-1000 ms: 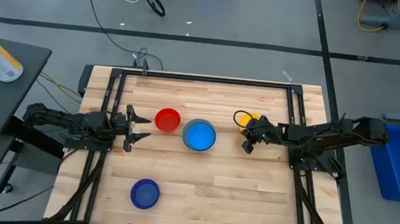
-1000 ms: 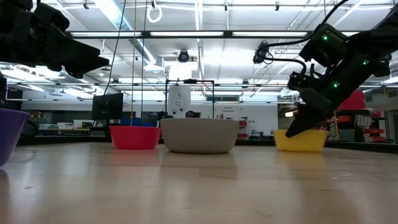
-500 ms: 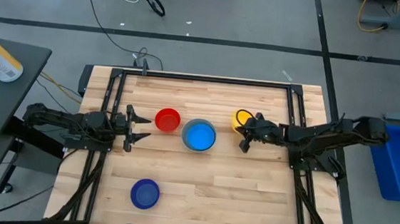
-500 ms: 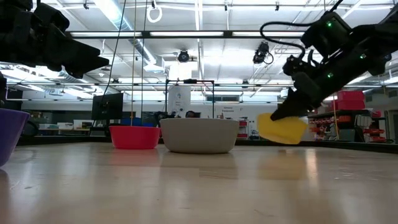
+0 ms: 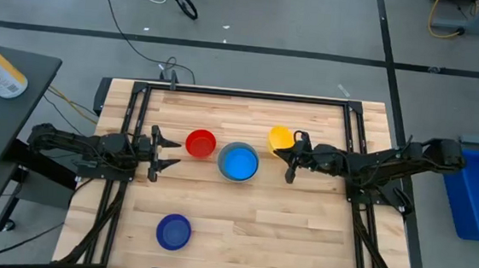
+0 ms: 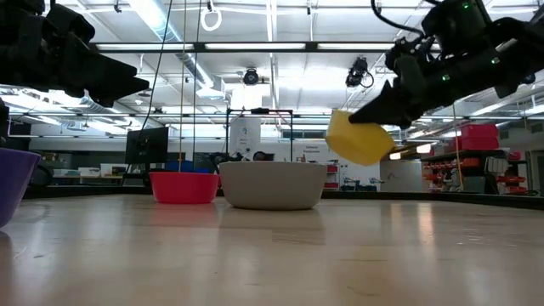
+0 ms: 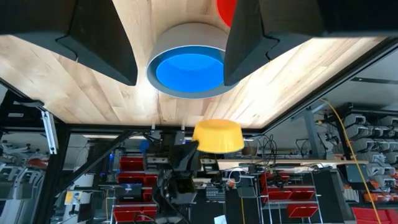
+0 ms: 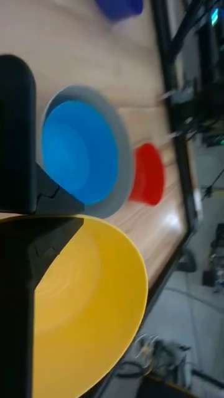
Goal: Nest bowls inside each other
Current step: Stack the yellow bowl on the light blue bowl
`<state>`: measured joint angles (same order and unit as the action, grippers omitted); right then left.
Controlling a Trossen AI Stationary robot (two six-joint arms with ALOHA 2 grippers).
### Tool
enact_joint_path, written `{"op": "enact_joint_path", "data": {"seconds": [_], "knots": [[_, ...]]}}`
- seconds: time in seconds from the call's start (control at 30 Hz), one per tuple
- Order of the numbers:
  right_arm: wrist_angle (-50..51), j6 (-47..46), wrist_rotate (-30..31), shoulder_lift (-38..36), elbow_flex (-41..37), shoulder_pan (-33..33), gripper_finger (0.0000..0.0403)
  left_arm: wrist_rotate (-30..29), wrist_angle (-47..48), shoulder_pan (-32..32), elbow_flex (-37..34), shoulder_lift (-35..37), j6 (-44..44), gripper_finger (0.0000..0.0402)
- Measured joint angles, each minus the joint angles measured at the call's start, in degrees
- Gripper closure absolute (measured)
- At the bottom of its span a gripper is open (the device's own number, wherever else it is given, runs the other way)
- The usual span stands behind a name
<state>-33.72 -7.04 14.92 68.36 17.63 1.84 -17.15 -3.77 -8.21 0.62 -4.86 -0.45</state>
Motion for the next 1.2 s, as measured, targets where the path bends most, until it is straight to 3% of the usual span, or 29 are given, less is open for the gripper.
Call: {"op": "enact_joint_path", "data": {"seconds": [0.27, 0.77, 1.2], "knots": [[0.0, 2.0, -0.4, 1.0, 4.5, -2.0, 0.0403, 0.0, 0.0, 0.0, 0.0, 0.0, 0.0, 0.0154], [-4.2, 4.8, -5.4, 20.6, 17.6, -4.7, 0.0403, 0.0, 0.0, 0.0, 0.0, 0.0, 0.3, 0.0154], [-3.8, 4.5, -9.5, 26.8, 21.3, -4.7, 0.0403, 0.0, 0.1, 0.0, 0.0, 0.0, 0.2, 0.0154]]}}
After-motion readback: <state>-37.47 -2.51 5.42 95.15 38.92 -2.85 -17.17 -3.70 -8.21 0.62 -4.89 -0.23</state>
